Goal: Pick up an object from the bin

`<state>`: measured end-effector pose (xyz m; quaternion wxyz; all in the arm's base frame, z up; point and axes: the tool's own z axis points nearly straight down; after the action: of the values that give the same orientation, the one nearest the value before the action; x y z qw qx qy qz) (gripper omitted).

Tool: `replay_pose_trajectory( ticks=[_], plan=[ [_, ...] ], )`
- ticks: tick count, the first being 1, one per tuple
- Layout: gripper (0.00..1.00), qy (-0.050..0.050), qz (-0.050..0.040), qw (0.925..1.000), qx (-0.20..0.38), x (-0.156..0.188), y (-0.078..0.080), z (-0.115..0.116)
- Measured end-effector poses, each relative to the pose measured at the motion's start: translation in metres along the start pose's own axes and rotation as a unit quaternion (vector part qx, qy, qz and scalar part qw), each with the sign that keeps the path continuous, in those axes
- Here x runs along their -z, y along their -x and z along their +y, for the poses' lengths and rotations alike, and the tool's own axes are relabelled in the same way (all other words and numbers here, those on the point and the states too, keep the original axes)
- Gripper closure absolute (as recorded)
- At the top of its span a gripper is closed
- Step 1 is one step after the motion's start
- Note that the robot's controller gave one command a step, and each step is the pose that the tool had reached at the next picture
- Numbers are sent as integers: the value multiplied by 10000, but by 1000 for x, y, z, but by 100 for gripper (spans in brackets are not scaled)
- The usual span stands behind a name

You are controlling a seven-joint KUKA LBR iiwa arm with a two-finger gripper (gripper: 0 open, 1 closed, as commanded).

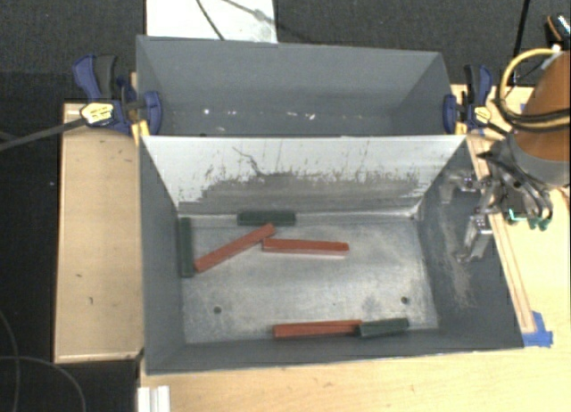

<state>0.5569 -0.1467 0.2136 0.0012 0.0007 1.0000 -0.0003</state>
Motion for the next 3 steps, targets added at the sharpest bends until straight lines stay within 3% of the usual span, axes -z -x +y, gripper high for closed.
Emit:
replay_pose_trajectory(
  ticks=[1,2,3],
  plan=[
    [0,27,23,9984,-558,-47,34,89],
    [0,15,44,9955,-945,-148,17,132],
    [100,3,1,9957,-928,-143,19,129]
  ],
)
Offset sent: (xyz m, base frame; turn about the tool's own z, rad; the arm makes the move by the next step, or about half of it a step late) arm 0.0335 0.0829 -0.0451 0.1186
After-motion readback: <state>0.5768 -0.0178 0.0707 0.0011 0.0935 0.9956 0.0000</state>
